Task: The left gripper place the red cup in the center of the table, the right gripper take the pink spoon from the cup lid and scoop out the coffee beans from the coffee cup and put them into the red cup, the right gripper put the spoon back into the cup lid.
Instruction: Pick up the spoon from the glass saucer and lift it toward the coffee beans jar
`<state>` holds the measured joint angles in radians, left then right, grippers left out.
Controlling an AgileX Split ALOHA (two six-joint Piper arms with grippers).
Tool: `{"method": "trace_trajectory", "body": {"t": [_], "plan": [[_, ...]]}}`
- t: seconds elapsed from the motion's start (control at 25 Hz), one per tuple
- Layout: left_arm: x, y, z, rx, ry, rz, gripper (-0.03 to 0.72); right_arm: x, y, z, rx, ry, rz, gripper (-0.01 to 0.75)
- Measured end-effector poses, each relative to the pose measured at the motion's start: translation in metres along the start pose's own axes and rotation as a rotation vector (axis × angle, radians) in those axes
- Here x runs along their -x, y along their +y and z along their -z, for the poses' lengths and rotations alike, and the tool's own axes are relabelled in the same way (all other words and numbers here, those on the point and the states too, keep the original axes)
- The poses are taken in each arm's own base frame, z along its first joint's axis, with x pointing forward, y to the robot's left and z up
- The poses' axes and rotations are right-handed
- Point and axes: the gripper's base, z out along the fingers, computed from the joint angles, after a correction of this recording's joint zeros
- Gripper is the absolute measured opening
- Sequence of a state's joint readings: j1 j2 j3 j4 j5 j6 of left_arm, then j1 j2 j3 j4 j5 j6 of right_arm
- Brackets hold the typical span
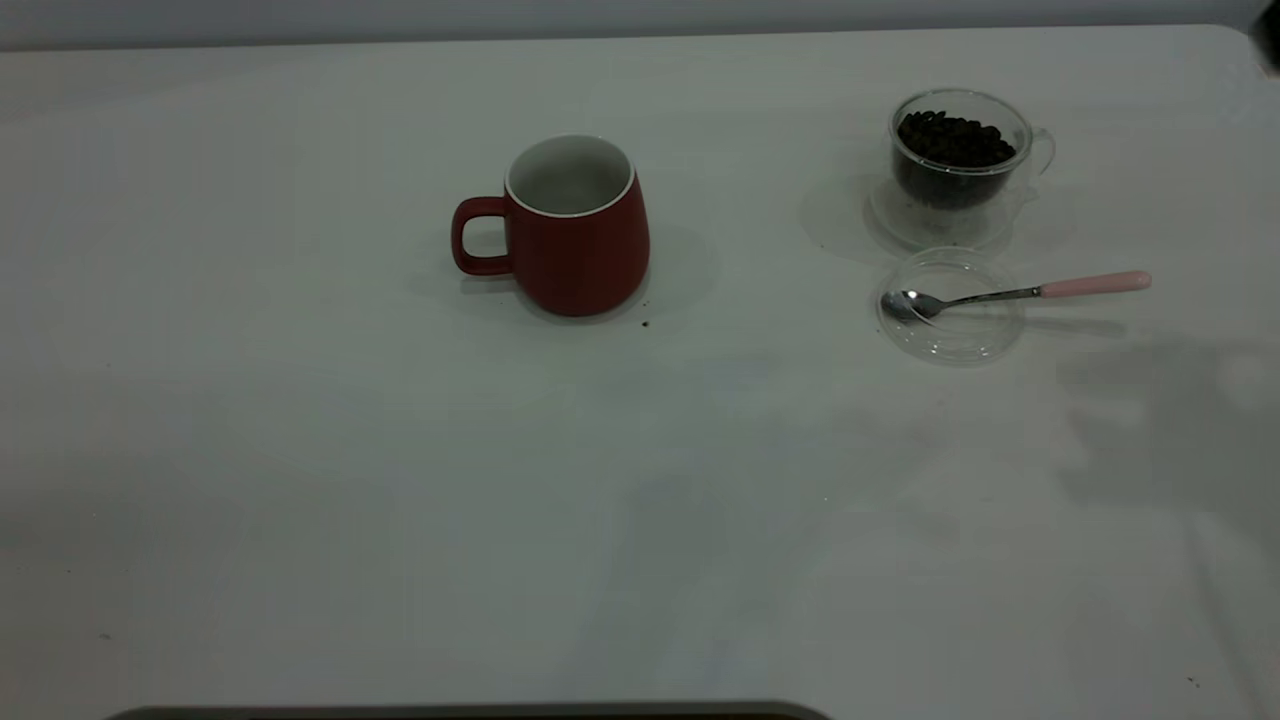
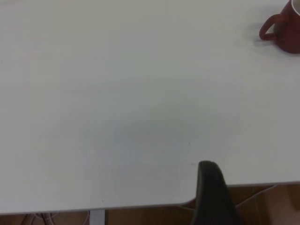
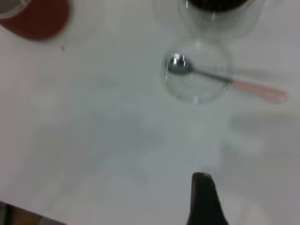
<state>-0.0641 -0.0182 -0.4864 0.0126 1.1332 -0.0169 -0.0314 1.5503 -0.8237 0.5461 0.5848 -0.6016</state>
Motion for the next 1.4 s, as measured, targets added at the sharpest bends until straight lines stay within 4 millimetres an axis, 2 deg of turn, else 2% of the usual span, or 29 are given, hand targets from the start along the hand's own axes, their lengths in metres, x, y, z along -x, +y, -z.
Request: {"method": "trace_trajectory", "body": {"t": [0.16,0.24,0.36,0.44,0.6,0.72,0.88,1.12,1.4], "plan": [[0.000,0.000,0.000,0.000,0.000,-0.001,0.505,0.018,-0.034,-0.066,0.040,0.142,-0.115,0.533],[0.000,0.000,0.000,0.000,0.000,-0.001,0.505,0.021,-0.055,-0.099,0.069,0.203,-0.193,0.533],[0.000,0.000,0.000,0.000,0.000,-0.001,0.505,0.027,-0.082,-0.129,0.099,0.242,-0.258,0.533],[0.000,0.000,0.000,0.000,0.000,-0.001,0.505,0.031,-0.096,-0.136,0.106,0.244,-0.282,0.533],[0.000,0.000,0.000,0.000,0.000,-0.001,0.505,0.035,-0.125,-0.131,0.110,0.182,-0.340,0.533],[0.000,0.000,0.000,0.000,0.000,-0.001,0.505,0.028,-0.140,-0.132,0.167,0.171,-0.375,0.533],[0.000,0.000,0.000,0.000,0.000,-0.001,0.505,0.017,-0.145,-0.146,0.270,0.167,-0.400,0.533],[0.000,0.000,0.000,0.000,0.000,-0.001,0.505,0.001,-0.155,-0.165,0.328,0.158,-0.450,0.533],[0.000,0.000,0.000,0.000,0.000,-0.001,0.505,-0.015,-0.153,-0.190,0.405,0.176,-0.500,0.533]]}}
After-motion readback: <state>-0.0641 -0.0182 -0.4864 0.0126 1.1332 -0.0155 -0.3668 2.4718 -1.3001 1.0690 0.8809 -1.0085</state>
